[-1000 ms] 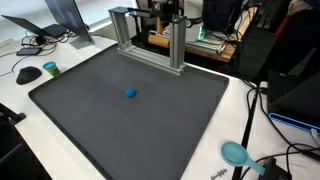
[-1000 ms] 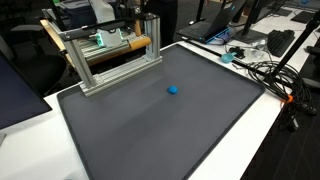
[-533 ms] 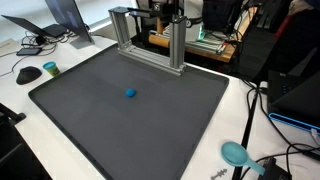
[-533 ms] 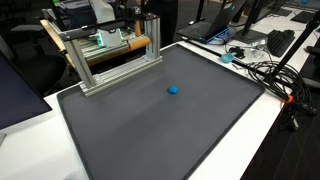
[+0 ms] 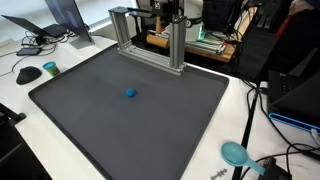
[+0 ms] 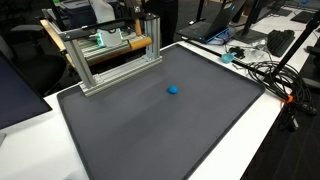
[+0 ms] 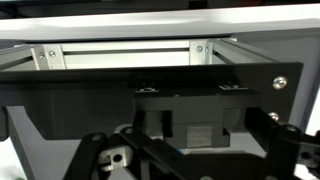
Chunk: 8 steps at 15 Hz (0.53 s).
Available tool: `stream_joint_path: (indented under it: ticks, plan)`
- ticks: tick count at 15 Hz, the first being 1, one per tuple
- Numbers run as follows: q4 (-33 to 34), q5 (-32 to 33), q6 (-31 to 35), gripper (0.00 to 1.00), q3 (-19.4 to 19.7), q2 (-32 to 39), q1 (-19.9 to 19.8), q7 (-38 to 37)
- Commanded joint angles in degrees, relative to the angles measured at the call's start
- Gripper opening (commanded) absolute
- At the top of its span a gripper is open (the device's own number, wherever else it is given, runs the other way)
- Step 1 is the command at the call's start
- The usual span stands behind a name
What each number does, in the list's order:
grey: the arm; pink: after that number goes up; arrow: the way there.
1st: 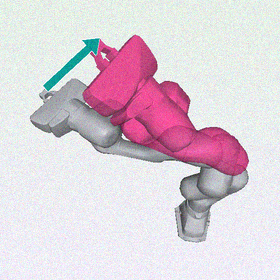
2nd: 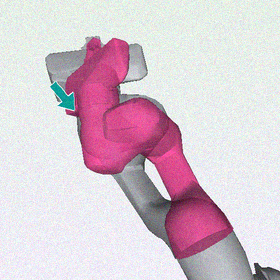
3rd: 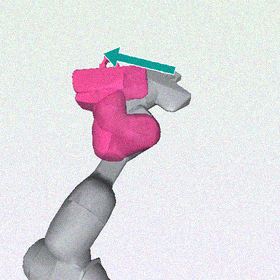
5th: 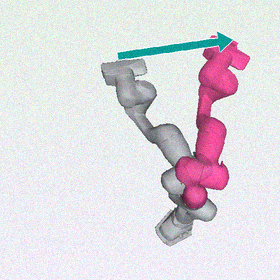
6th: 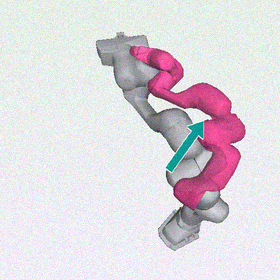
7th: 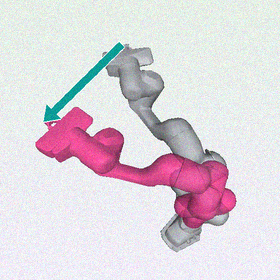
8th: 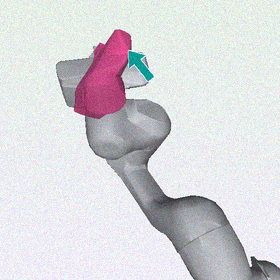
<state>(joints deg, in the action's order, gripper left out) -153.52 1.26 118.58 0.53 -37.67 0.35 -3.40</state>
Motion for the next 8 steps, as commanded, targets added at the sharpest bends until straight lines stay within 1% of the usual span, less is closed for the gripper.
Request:
stream_joint_path:
  ticks: [1,8]
  plan:
    - [0.58,-1.41,-2.4,1.0,-0.81,-0.98,-0.29,-1.31]
    - [0.67,-1.43,-0.27,1.0,-1.26,0.08,-0.24,-2.31]
